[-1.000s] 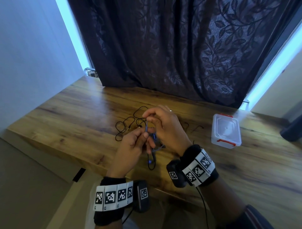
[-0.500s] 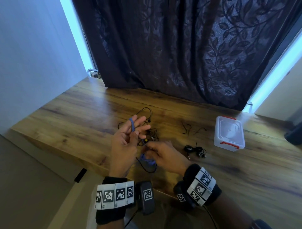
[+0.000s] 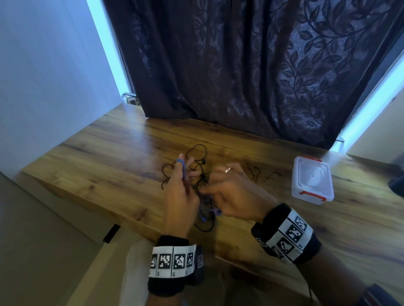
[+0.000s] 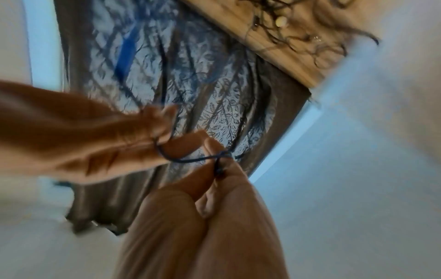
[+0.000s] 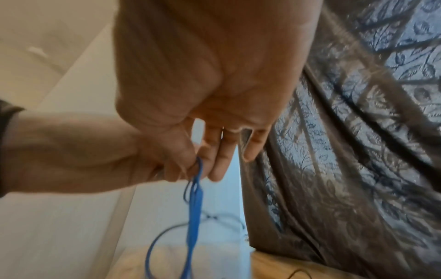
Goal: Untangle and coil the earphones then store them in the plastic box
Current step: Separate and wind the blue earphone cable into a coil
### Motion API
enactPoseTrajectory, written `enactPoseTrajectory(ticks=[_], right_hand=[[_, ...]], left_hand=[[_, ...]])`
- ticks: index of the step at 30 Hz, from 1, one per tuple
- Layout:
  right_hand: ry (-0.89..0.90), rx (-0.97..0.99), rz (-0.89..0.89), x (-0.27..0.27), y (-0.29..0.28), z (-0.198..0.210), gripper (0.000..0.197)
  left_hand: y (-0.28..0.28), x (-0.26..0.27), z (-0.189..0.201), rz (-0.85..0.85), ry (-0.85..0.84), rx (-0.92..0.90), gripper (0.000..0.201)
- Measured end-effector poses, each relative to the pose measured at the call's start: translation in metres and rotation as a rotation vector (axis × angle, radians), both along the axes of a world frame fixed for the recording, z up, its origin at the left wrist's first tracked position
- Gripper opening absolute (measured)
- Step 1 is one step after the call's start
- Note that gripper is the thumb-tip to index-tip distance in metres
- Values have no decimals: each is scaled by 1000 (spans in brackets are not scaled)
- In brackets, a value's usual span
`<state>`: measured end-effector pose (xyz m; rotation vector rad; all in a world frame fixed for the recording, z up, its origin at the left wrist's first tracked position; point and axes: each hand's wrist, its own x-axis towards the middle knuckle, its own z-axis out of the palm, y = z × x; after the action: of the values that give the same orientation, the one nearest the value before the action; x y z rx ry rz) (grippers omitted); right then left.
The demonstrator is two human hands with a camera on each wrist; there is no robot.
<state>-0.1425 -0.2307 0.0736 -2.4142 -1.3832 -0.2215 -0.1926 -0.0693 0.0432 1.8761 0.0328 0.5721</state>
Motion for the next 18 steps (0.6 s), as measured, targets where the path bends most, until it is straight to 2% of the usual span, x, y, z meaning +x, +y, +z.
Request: enactPoseTrajectory(ticks=[2, 4, 6, 10, 14, 16, 18], right_hand=[[-139, 91, -63, 9, -5, 11, 27], [-242, 116, -149, 19, -7, 19, 18], [-330, 137, -203, 28, -7, 23, 15], [-415, 263, -284, 39, -4, 28, 17], [-272, 388, -383, 56, -5, 18, 20], [-144, 286, -402, 60, -5, 6, 22], [5, 85, -400, 59, -4, -10, 30]], left_hand=[[1, -2, -2, -33, 83, 11, 54], [-1, -4, 1, -121, 104, -153, 33], [-3, -6, 6, -223, 121, -300, 32], [-2, -6, 9, -410, 244, -323, 34], [2, -10, 14, -548, 213, -455, 33], [2, -11, 18, -583, 178, -525, 35], [1, -11, 21, -592, 145, -576, 35]])
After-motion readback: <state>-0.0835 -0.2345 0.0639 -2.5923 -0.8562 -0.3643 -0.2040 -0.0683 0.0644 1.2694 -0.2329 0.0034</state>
